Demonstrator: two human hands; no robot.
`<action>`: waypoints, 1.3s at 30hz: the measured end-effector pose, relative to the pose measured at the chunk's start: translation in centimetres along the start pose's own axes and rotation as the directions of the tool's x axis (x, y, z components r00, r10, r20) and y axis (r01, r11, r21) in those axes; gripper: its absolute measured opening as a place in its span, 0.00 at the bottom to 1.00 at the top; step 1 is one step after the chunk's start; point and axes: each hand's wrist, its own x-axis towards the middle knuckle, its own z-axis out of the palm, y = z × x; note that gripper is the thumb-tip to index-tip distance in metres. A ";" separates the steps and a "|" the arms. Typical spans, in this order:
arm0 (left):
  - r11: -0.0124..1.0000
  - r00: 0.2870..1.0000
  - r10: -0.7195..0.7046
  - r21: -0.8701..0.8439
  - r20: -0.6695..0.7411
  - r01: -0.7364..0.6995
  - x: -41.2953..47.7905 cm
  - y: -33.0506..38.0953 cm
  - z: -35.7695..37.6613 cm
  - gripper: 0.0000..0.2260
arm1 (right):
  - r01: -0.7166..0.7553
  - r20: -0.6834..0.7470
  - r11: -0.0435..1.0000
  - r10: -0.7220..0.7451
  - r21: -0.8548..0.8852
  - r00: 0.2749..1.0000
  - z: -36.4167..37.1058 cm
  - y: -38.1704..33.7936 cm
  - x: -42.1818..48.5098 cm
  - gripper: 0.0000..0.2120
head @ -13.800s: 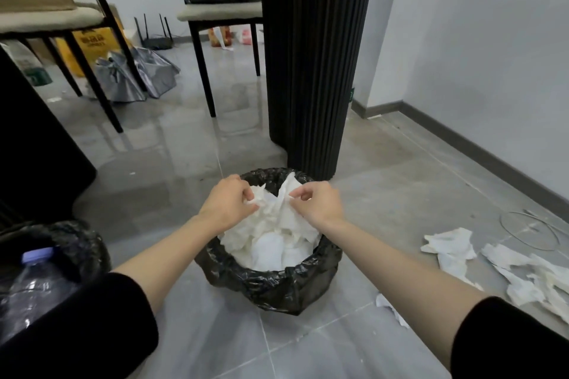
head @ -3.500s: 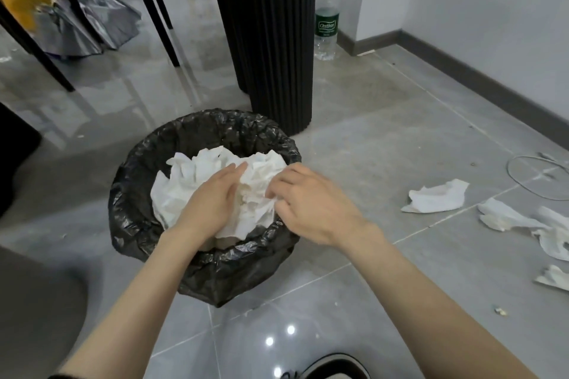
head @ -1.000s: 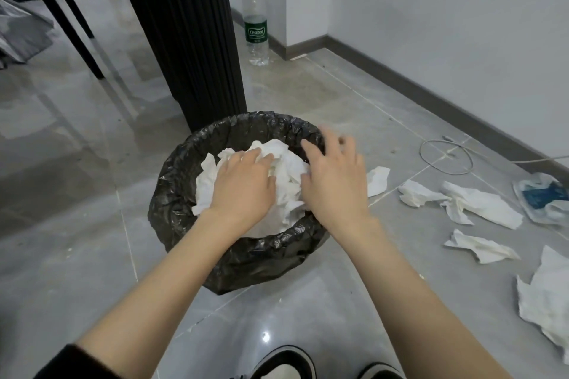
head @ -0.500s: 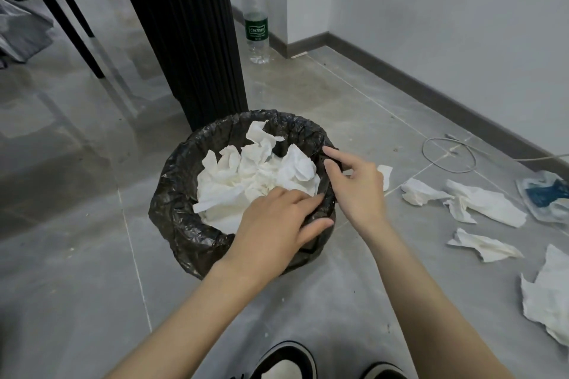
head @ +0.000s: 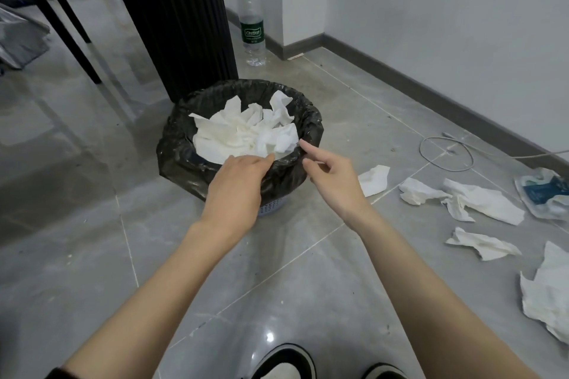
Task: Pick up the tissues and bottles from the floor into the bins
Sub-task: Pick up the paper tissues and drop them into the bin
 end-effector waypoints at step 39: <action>0.932 0.810 0.319 -0.319 0.492 -0.174 8.8 15.9 17.3 0.25 | -0.597 -0.413 0.506 0.436 -0.623 0.800 -24.0 19.3 -7.3 0.19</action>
